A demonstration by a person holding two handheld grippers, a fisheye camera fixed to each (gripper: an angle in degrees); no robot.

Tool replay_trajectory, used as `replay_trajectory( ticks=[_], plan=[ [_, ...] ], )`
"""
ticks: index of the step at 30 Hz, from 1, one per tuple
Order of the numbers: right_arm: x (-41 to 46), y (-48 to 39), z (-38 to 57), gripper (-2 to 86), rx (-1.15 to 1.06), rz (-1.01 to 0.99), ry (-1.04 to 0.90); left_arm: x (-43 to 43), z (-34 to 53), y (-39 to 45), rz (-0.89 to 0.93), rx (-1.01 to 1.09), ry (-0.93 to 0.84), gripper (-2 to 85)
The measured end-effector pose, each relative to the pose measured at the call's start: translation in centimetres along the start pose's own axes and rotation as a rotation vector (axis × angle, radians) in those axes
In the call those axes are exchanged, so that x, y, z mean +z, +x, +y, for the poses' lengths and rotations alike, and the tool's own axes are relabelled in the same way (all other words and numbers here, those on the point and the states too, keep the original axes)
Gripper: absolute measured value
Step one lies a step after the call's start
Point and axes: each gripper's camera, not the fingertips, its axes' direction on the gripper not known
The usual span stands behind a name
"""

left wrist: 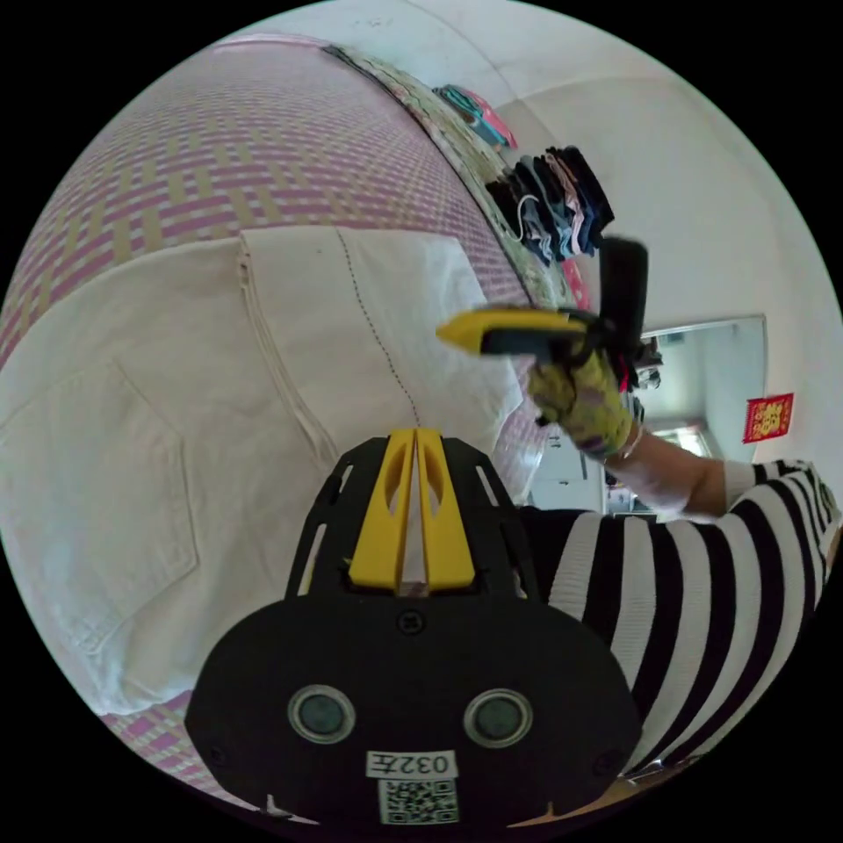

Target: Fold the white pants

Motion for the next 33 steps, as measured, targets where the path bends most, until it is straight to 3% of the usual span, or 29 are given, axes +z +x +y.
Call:
replay_trajectory(
  ticks=[4,8,21,27,33],
  plan=[
    [1.2,0.7,-4.0,2.1,-0.11,0.156,0.033,1.3,1.6,0.4,-0.102,0.01,-0.041,-0.9],
    [4.8,0.6,-5.6,1.7,-0.23,0.306,-0.044,1.4,2.5,-0.2,-0.067,-0.005,0.008,-0.9],
    [8.0,1.6,-5.9,-1.0,-0.311,0.491,-0.108,2.5,1.8,0.1,-0.067,0.038,-0.019,-0.9],
    [-0.2,4.2,-2.9,-1.0,-0.089,0.372,0.084,3.1,1.7,0.4,-0.073,0.045,-0.016,-0.9],
    [-11.7,7.6,12.4,-0.6,0.269,0.501,0.199,3.8,1.7,0.5,-0.062,0.05,-0.005,-0.9]
  ],
)
